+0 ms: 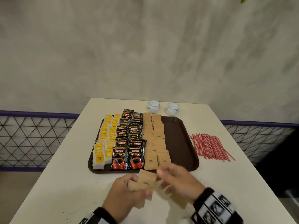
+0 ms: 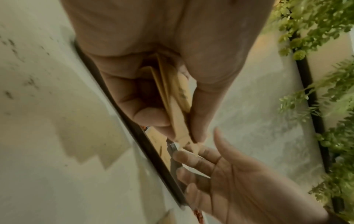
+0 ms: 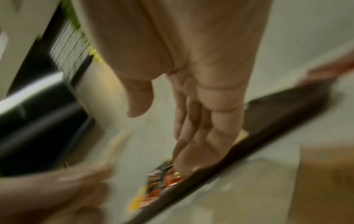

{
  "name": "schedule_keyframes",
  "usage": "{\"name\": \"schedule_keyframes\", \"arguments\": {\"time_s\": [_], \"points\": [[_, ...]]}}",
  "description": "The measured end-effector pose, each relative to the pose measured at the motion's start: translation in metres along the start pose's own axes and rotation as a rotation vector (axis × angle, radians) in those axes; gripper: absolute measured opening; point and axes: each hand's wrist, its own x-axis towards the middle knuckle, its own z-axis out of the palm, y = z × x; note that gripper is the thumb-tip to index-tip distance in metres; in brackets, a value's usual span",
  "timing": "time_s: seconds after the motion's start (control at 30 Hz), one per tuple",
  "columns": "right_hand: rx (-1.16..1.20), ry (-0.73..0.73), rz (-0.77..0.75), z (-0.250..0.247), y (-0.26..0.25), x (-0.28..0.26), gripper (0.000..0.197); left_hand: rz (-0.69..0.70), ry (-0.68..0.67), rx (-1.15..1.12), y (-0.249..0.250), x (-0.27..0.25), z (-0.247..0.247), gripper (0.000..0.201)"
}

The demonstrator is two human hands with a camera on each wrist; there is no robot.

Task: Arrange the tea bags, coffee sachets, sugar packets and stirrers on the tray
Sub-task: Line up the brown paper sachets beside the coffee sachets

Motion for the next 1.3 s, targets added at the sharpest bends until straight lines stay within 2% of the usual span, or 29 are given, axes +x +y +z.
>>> {"name": "schedule_keyframes", "arguments": {"time_s": [0.07, 0.13, 0.27, 0.33, 0.37, 0.5, 0.63, 0.7, 0.8, 0.87, 0.93, 1.07, 1.23, 1.3], "points": [[0.196, -0.127, 0.016, 0.009, 0.006, -0.014, 0.017, 0.005, -0.039, -0.047, 0.001, 0.0, 0.006, 0.034], [0.164, -0.082, -0.037, 0.011, 0.009, -0.018, 0.014, -0.004, -0.05, -0.048, -0.001, 0.0, 0.009, 0.032], [-0.088, 0.242, -0.093, -0.017, 0.004, 0.005, 0.016, -0.045, 0.0, 0.097, -0.011, 0.001, 0.006, 0.024], [-0.186, 0.408, -0.056, -0.038, 0.001, 0.03, 0.015, -0.072, 0.049, 0.171, -0.014, -0.001, 0.001, 0.02], [-0.23, 0.439, -0.02, -0.045, 0.001, 0.043, 0.015, -0.079, 0.064, 0.184, -0.015, -0.002, -0.001, 0.02], [-0.458, 0.386, 0.088, -0.047, 0.003, 0.082, 0.02, -0.105, 0.074, 0.18, -0.012, -0.007, -0.007, 0.027], [-0.54, 0.433, 0.11, -0.039, 0.007, 0.09, 0.02, -0.13, 0.091, 0.151, -0.011, -0.01, -0.019, 0.035], [-0.544, 0.44, 0.103, -0.036, 0.006, 0.085, 0.018, -0.142, 0.105, 0.154, -0.01, -0.01, -0.021, 0.037], [-0.567, 0.462, 0.05, -0.037, -0.002, 0.066, 0.038, -0.14, 0.128, 0.137, -0.009, -0.01, -0.02, 0.039], [-0.642, 0.45, 0.01, -0.036, -0.008, 0.038, 0.041, -0.148, 0.131, 0.122, -0.009, -0.009, -0.019, 0.039], [-0.776, 0.36, 0.042, -0.03, -0.005, 0.004, 0.04, -0.155, 0.125, 0.097, -0.009, -0.006, -0.017, 0.039], [-1.042, 0.088, 0.227, -0.015, 0.022, -0.024, 0.067, -0.155, 0.103, 0.062, -0.006, -0.002, -0.01, 0.037], [-1.007, 0.099, 0.239, -0.011, 0.032, -0.014, 0.054, -0.097, 0.093, -0.01, 0.002, -0.005, -0.007, 0.031], [-1.031, 0.114, 0.177, -0.01, 0.027, -0.014, 0.036, -0.085, 0.095, -0.061, 0.006, -0.005, -0.009, 0.027]]}}
